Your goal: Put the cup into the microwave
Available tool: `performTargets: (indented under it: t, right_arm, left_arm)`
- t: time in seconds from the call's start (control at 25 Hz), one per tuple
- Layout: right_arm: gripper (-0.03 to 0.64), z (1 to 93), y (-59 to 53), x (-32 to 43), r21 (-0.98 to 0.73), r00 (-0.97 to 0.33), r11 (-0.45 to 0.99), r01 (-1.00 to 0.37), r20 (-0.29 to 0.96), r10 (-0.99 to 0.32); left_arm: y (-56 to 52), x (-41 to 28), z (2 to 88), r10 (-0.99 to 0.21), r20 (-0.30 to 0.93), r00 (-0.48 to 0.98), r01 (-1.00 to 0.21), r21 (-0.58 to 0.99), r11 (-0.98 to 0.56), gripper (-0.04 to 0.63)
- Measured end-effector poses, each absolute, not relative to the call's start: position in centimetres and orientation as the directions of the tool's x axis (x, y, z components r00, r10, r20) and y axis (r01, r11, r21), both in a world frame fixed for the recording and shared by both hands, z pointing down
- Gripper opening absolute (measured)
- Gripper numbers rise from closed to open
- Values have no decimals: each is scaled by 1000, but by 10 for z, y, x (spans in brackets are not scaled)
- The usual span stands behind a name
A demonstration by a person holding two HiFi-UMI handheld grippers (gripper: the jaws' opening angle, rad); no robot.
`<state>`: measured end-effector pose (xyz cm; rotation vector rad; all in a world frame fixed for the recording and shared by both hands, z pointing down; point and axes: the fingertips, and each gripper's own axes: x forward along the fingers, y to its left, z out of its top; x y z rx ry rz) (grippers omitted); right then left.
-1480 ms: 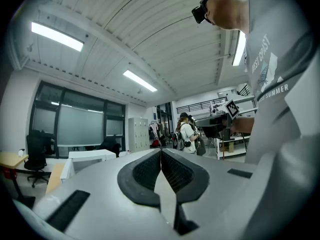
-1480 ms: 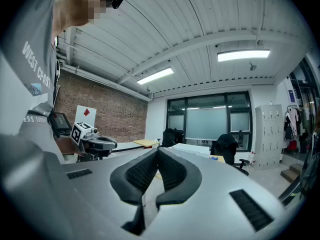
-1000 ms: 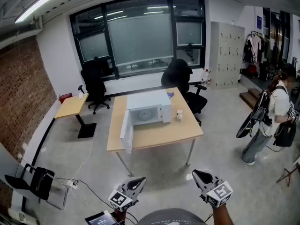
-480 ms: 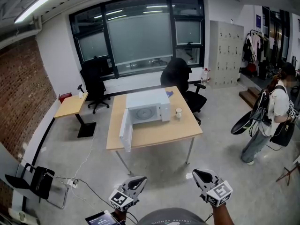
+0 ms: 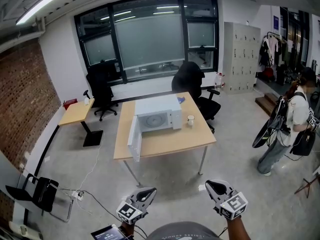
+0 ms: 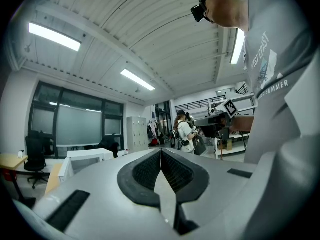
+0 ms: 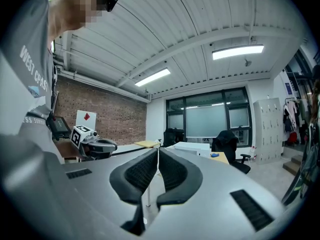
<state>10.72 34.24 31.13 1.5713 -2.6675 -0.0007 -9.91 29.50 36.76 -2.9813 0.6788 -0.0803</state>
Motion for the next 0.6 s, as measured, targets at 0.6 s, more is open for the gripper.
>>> performTargets:
  t: [0.6]
  right_arm:
    - [20,284,285,151,297,-529,505,-810,0,-849]
  left_arm:
    - [236,-65,330,-459,8,888,-439,-277,-855,20]
